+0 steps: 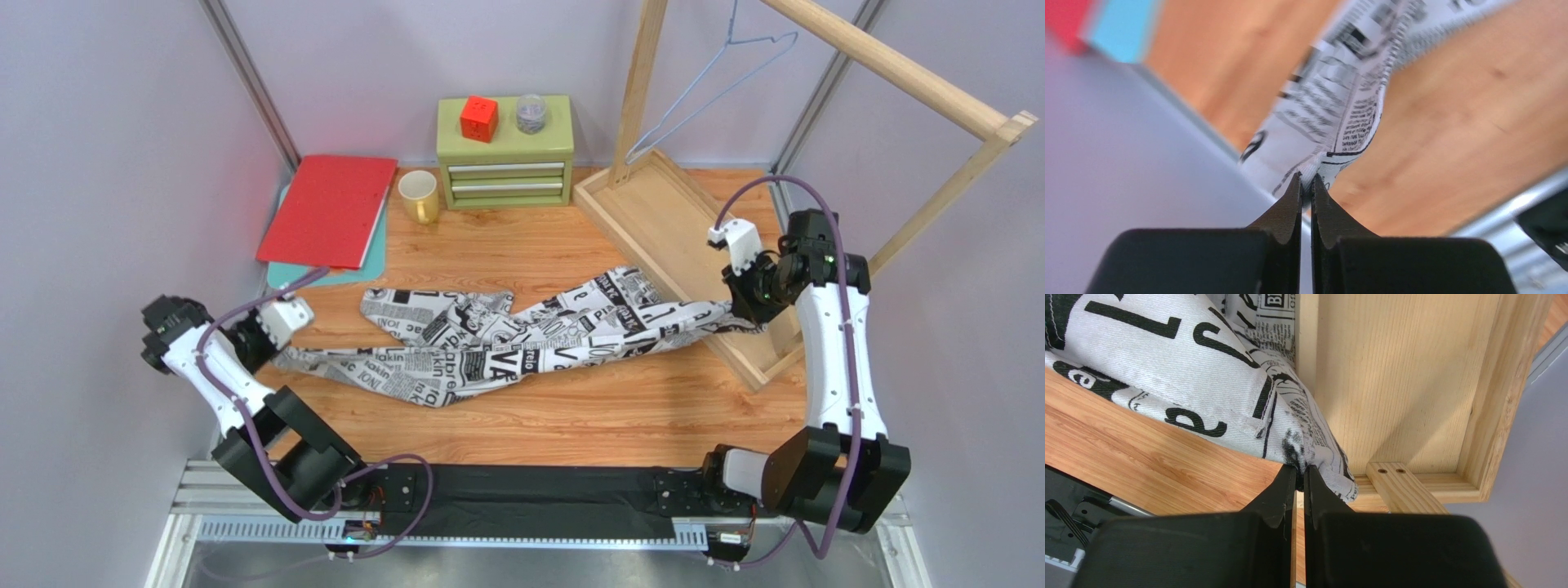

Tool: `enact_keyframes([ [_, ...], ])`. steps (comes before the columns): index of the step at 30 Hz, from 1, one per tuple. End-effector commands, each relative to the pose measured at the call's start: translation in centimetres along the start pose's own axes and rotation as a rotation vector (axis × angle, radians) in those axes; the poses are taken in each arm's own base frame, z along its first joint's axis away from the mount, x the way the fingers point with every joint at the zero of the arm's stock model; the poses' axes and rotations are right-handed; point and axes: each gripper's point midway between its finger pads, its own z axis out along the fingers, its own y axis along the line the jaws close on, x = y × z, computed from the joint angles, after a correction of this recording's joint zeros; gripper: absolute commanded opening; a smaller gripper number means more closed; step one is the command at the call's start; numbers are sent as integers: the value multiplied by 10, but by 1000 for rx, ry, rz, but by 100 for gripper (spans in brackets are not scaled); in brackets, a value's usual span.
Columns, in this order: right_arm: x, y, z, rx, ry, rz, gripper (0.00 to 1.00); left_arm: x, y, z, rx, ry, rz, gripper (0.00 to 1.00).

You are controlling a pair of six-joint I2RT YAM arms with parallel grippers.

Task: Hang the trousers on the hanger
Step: Fold the trousers

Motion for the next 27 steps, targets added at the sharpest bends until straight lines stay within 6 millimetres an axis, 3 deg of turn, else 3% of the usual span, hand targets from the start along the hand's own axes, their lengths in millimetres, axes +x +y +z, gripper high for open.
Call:
enact_keyframes([
  [1, 4, -3, -2, 20, -30, -26, 0, 43, -91, 18, 350, 108, 203, 16],
  [2, 5, 1, 0, 3, -32, -43, 0, 53, -89, 20, 346, 149, 212, 35],
  [4, 11, 7, 2, -10, -16, -50, 0, 59, -81, 17, 337, 183, 174, 63],
  [5, 12, 8, 2, -12, -13, -60, 0, 52, -79, 15, 335, 159, 138, 91],
  [6, 14, 10, 3, -19, -7, -66, 0, 38, -71, 15, 301, 100, 64, 95],
  [7, 15, 10, 4, -19, -5, -67, 0, 30, -51, 10, 263, 83, 35, 95],
  [9, 17, 12, 7, -28, 6, -73, 0, 15, -33, 15, 237, 65, -8, 90],
  [13, 15, 8, 10, -29, 17, -66, 0, 12, 7, 37, 165, 122, -110, 84],
  [14, 13, 6, 10, -28, 21, -60, 0, 9, 6, 44, 188, 136, -94, 82],
  [16, 12, 4, 10, -27, 21, -51, 0, 22, 0, 52, 249, 216, -100, 81],
  [20, 8, 0, 9, -18, 23, -58, 0, 45, -16, 54, 355, 320, -99, 84],
  [24, 9, 2, 12, -29, 30, -50, 0, 62, -13, 61, 351, 388, -127, 85],
  [25, 9, 2, 12, -30, 32, -49, 0, 65, -10, 67, 347, 392, -133, 83],
  [27, 8, 4, 13, -34, 32, -54, 0, 68, -9, 70, 352, 412, -149, 66],
])
